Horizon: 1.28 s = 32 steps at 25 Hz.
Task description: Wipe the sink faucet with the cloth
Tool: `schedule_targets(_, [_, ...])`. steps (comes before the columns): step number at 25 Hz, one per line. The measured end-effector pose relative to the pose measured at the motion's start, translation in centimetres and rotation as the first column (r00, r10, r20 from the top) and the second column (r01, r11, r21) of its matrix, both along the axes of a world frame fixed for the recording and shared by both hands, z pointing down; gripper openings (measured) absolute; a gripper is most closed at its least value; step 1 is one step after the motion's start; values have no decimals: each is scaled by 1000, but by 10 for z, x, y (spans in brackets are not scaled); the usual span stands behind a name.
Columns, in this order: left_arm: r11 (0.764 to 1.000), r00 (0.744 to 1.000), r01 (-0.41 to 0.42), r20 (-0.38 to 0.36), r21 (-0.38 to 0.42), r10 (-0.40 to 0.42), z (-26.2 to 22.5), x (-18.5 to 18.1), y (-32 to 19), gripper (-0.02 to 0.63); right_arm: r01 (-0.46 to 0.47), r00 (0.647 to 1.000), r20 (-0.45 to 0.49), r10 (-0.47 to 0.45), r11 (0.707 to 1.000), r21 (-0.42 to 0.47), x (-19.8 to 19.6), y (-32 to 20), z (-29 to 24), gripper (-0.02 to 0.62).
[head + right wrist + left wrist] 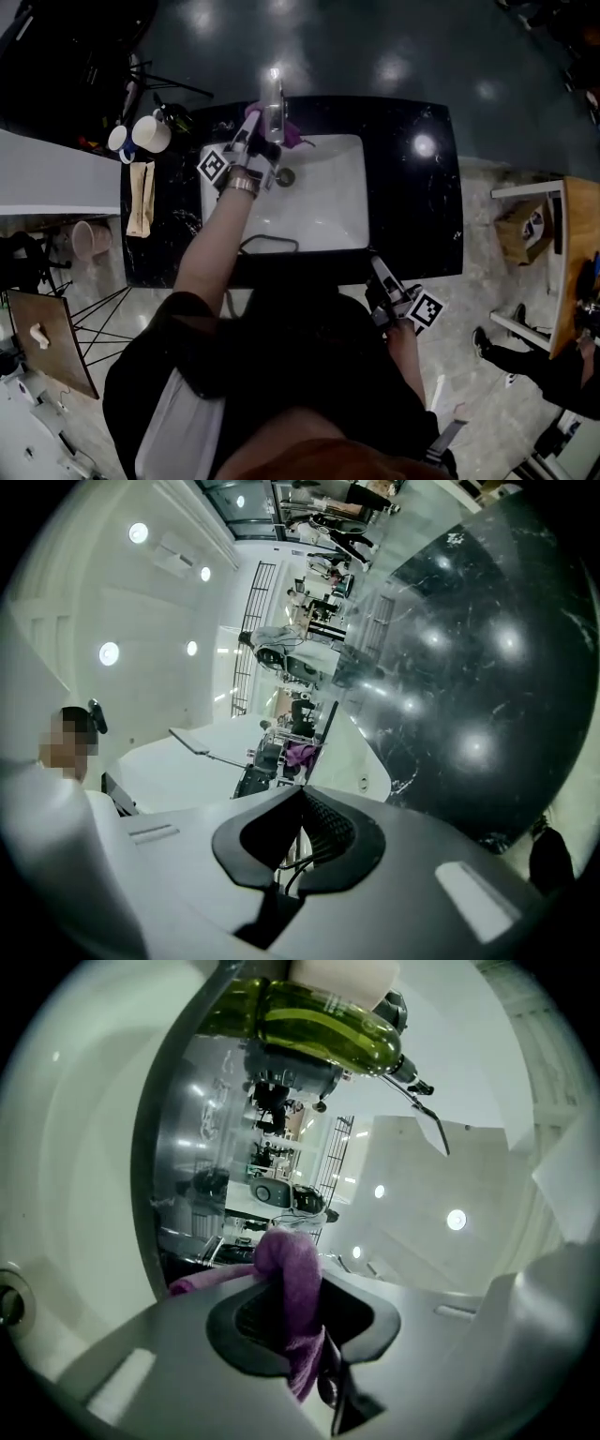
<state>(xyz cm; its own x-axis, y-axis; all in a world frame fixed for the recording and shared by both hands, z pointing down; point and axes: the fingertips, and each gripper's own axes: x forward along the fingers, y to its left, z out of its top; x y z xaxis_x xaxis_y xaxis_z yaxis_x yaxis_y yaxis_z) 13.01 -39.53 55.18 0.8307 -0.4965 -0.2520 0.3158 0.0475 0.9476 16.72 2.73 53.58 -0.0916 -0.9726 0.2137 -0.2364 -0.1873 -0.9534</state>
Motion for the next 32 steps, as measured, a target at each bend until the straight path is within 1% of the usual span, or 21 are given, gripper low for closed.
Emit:
schedule_targets(2, [1000,1000,-21,-4,19,21,-5,-6,11,81,31,999,-20,-31,999,12,4,-2,-4,11])
schedule_targets(4, [998,999,-40,9,40,40,-8,-14,23,80,69,997,-41,-68,997,34,8,-5,-9,11])
schedule_targets(6, [997,999,-40,23,66,39,-14,-29,34,80,126,990,-63,-122,990,59,9,-13,-13,11])
schedule_targets(9, [992,999,-34,22,122,32,-31,-56,56,80,223,971,-106,-213,971,88,8,-23,-22,11])
schedule_targets(12, [979,999,-51,24,197,48,-55,-79,93,80,326,940,-143,-308,938,121,1,-32,-35,11])
schedule_targets(15, [953,993,-100,86,285,78,-75,-96,141,80,422,903,-155,-400,892,160,-13,-41,-46,11])
schedule_targets(17, [925,981,-166,154,343,119,-84,-104,173,80,471,879,-174,-444,866,167,-28,-48,-50,11])
schedule_targets(18, [905,970,-206,198,372,139,-88,-110,189,80,497,864,-188,-467,852,163,-38,-51,-51,12])
schedule_targets(20, [860,939,-287,303,421,165,-92,-125,222,80,556,826,-222,-518,815,164,-61,-57,-56,14])
schedule_targets(21, [836,920,-324,355,443,169,-93,-135,237,80,589,802,-242,-546,790,168,-74,-59,-60,54])
schedule_targets(22, [811,902,-358,397,464,171,-94,-145,252,80,622,776,-263,-573,764,172,-87,-61,-63,80])
schedule_targets(24, [770,871,-415,455,484,183,-94,-162,283,80,680,724,-308,-617,714,169,-114,-63,-69,97])
schedule_targets(25, [755,860,-437,474,490,190,-93,-168,297,80,703,699,-334,-632,692,163,-127,-63,-71,118])
schedule_targets(27, [729,846,-467,494,501,201,-92,-180,321,80,745,647,-395,-653,652,141,-153,-60,-73,173])
schedule_targets(28, [721,840,-475,504,505,201,-90,-186,331,80,763,617,-429,-659,634,124,-166,-56,-73,184])
schedule_targets(29, [718,837,-479,510,505,200,-89,-193,339,80,779,587,-464,-663,618,102,-180,-52,-72,206])
schedule_targets(30, [723,840,-476,503,501,205,-87,-200,346,80,792,557,-498,-665,605,78,-193,-47,-69,229])
schedule_targets(32, [743,858,-461,457,485,234,-87,-215,360,80,809,499,-560,-662,588,26,-222,-36,-63,262])
